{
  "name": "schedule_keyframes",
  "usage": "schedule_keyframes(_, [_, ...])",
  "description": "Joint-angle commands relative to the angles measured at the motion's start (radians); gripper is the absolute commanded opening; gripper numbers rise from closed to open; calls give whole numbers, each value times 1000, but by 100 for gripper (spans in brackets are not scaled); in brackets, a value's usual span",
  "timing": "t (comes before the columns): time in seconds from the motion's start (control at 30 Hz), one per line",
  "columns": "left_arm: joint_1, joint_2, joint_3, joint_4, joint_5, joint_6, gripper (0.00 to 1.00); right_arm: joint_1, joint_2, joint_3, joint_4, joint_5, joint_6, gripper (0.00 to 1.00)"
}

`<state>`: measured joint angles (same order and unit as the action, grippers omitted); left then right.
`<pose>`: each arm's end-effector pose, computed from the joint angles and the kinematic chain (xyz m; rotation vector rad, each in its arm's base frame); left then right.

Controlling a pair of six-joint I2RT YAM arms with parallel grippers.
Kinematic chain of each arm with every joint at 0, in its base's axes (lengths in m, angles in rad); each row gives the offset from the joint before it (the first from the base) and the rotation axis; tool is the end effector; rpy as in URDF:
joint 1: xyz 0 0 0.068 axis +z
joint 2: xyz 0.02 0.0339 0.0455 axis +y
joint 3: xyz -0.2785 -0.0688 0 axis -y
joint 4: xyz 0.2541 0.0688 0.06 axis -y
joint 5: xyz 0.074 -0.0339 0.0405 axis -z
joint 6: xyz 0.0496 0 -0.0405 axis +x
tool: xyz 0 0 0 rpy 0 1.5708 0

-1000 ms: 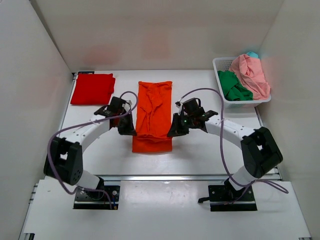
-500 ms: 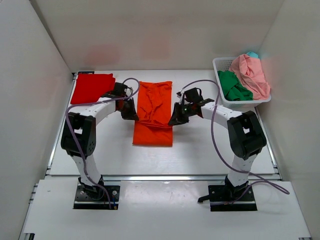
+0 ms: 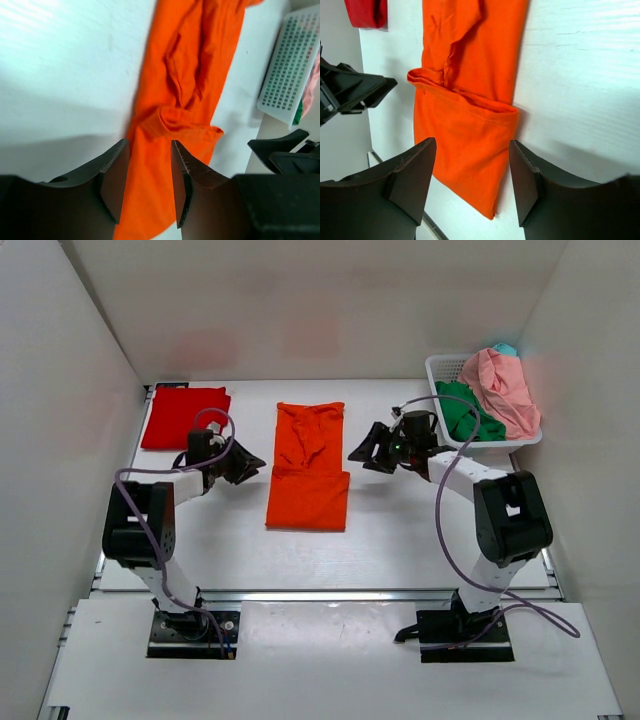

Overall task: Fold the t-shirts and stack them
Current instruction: Fold the folded rectangular tshirt in 1/3 of the way, then grab one side of the 2/3 rectangular tshirt with both arms

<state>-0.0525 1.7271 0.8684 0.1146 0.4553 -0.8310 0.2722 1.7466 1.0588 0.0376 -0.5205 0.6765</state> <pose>0.3604 -0.0408 0.1552 -0.6880 2.3226 -0.9566 0.3751 0.1303 0.2019 0.1661 2.3396 1.0775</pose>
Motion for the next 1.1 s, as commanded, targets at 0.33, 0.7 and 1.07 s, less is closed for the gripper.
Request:
schedule_keyframes(0.33, [-342,-621,-422,-178,-544,61,54,355,-413,-505,60,485,161,54])
schedule_keyframes(0.7, [-392,-518,-456,-84,-541,24,54,420,-250,-482,136,439,210,55])
schedule_keyframes(1.07, [-443,-480,-495,-97,-488,-14,0,504,-143,-416,21,439,221,0])
